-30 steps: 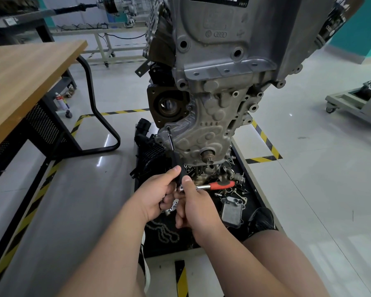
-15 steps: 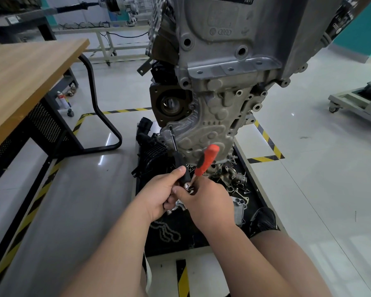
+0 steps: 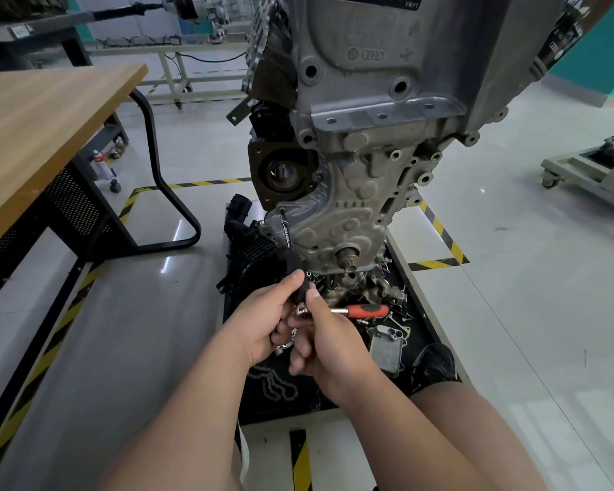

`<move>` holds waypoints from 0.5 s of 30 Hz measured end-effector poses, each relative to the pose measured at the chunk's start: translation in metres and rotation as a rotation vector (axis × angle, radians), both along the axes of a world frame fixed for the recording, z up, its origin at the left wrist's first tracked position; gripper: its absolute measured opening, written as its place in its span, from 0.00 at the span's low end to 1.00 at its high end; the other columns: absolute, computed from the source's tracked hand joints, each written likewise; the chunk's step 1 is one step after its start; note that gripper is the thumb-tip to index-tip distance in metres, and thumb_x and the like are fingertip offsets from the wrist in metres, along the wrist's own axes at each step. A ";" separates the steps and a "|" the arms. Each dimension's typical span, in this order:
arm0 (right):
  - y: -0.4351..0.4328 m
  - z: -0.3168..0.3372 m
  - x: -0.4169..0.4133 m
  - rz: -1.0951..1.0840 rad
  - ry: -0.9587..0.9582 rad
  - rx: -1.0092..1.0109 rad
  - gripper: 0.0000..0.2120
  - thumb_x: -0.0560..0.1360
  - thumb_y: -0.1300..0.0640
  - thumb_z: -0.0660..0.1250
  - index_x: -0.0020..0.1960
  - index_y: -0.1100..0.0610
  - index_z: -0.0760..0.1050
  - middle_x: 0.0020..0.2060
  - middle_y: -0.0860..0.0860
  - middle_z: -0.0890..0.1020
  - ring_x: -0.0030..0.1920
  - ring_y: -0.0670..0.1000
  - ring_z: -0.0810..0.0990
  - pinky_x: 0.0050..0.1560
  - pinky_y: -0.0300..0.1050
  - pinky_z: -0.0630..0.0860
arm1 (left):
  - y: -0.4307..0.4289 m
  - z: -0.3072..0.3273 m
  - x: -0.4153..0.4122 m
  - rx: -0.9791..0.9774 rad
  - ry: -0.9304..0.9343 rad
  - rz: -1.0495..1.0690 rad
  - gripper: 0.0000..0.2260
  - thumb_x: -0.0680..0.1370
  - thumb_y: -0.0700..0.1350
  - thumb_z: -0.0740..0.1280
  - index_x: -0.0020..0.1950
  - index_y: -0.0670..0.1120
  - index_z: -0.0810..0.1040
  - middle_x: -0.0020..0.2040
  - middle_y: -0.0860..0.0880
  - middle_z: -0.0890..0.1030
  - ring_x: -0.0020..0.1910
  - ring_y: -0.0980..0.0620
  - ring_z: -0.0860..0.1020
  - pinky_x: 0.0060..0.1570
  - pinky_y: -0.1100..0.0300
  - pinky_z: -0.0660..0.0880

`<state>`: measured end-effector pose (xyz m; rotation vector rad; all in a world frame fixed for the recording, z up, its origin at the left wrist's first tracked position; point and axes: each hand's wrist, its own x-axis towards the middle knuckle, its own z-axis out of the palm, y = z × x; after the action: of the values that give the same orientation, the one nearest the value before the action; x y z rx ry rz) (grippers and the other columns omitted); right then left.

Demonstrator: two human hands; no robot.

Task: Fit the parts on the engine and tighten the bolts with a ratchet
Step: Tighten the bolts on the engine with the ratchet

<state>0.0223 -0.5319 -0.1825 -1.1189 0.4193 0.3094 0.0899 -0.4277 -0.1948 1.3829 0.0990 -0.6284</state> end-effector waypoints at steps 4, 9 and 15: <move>0.002 0.005 0.000 0.028 0.139 0.365 0.26 0.77 0.34 0.59 0.35 0.56 0.72 0.19 0.48 0.66 0.19 0.47 0.66 0.25 0.38 0.68 | 0.000 0.003 0.000 -0.013 0.025 0.010 0.23 0.60 0.64 0.71 0.44 0.48 0.84 0.21 0.52 0.67 0.18 0.58 0.61 0.18 0.68 0.56; 0.001 0.006 -0.001 0.039 0.213 0.718 0.27 0.76 0.36 0.59 0.32 0.56 0.76 0.15 0.46 0.64 0.16 0.44 0.64 0.21 0.36 0.68 | 0.006 0.003 0.002 0.007 0.028 -0.003 0.22 0.61 0.63 0.70 0.33 0.45 0.72 0.21 0.53 0.62 0.18 0.57 0.60 0.17 0.67 0.56; 0.002 0.005 0.000 0.081 0.218 0.921 0.26 0.75 0.36 0.60 0.32 0.56 0.74 0.15 0.46 0.64 0.15 0.43 0.65 0.20 0.34 0.67 | 0.006 0.001 0.002 0.027 -0.009 -0.046 0.24 0.65 0.63 0.68 0.20 0.49 0.64 0.21 0.52 0.67 0.18 0.57 0.61 0.17 0.67 0.58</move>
<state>0.0218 -0.5304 -0.1773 -0.1999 0.3597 0.6205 0.0916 -0.4215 -0.1937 1.4166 0.0690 -0.6615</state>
